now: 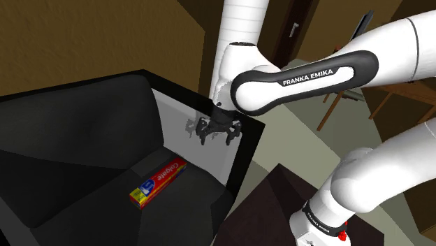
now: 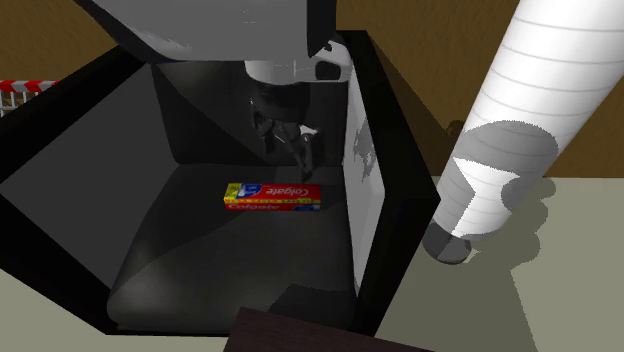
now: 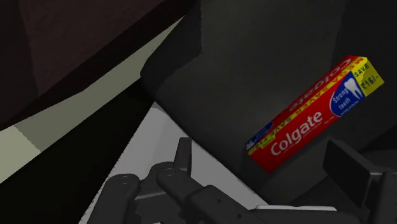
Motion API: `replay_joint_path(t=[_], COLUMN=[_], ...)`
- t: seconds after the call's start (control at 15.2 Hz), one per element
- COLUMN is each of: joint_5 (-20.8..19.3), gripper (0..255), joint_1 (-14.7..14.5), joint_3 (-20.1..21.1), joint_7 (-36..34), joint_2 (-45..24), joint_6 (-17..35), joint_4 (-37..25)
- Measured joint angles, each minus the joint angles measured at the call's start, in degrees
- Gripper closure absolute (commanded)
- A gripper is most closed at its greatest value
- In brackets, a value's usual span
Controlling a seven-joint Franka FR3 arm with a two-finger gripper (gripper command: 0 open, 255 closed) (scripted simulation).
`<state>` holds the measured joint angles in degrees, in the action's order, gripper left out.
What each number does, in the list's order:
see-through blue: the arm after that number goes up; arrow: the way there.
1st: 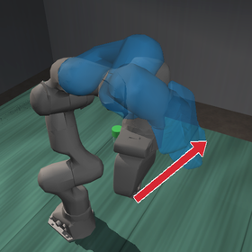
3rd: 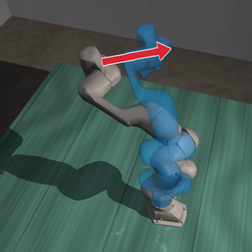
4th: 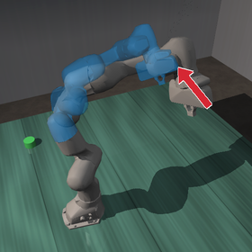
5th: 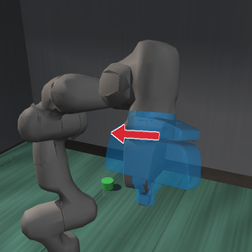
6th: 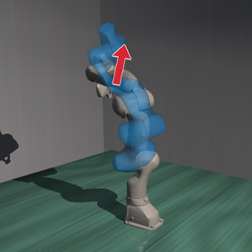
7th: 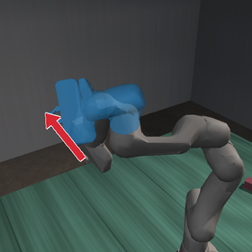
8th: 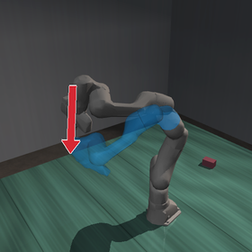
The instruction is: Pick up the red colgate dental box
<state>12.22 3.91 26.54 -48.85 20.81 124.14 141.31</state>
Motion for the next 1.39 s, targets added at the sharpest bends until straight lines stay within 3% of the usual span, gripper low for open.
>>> replay_joint_path(t=[0.33,0.66,1.12,1.39], joint_5=[-5.8,-16.9,-29.7,-33.0], gripper=[0,0,0,0], joint_1=[2.5,2.8,-4.3,-8.6], joint_3=[5.8,7.3,1.8,-2.2], joint_7=[-12.8,-27.9,-45.9,-52.4], joint_2=[-12.6,-26.7,-44.8,-53.8], joint_6=[8.0,12.8,14.7,15.0], joint_4=[-3.6,-10.1,-22.5,-30.4])
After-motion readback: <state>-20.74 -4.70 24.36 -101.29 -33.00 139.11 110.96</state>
